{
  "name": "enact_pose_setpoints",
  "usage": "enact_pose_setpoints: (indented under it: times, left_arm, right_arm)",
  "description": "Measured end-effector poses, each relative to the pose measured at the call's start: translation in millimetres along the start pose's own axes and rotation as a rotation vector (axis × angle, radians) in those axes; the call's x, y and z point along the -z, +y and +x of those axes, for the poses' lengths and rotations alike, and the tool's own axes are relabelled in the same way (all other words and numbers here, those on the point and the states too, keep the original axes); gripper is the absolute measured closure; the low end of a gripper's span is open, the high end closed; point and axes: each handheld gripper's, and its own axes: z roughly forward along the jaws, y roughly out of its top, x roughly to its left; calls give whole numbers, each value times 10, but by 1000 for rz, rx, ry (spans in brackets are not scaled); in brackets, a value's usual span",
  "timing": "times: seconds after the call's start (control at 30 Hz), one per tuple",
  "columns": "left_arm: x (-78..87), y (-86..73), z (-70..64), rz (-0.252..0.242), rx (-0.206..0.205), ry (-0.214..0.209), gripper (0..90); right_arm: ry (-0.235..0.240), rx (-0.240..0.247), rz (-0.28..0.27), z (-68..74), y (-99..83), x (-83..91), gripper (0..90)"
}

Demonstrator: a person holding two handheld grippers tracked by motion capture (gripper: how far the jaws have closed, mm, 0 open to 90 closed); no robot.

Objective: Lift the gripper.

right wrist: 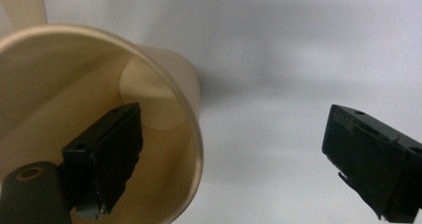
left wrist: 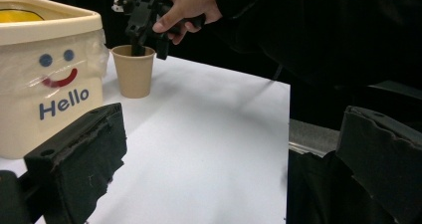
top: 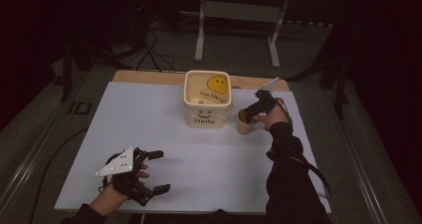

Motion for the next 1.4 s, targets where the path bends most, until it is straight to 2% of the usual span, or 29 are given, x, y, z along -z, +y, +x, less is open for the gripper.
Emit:
enact_pose_setpoints:
  times: [0.27,0.47,0.67,0.83,0.9,1.17,1.4]
  left_arm:
    - [-4,3,-4,0,-3,-3,5]
    - [-5,3,-3,0,-3,-5,5]
    - [-14,4,1,-1,-1,-3,5]
    - [-13,6,-1,1,-4,0,5]
    - [-9,6,-1,0,-4,0,5]
    - [-8,6,3,-1,-2,-5,5]
    - [-19,5,8,-1,0,-8,5]
  right_arm:
    - [2,23,-8,47,1,40,90]
    - [-2,20,-8,33,-14,118,90]
    - [-18,15,-38,-23,-43,378,90]
    - [-27,48,-29,48,-38,551,90]
    - [-37,49,-33,71,-23,628,90]
    - [-30,40,-77,135,-5,904,90]
    - [-34,44,-83,184,-2,1061,90]
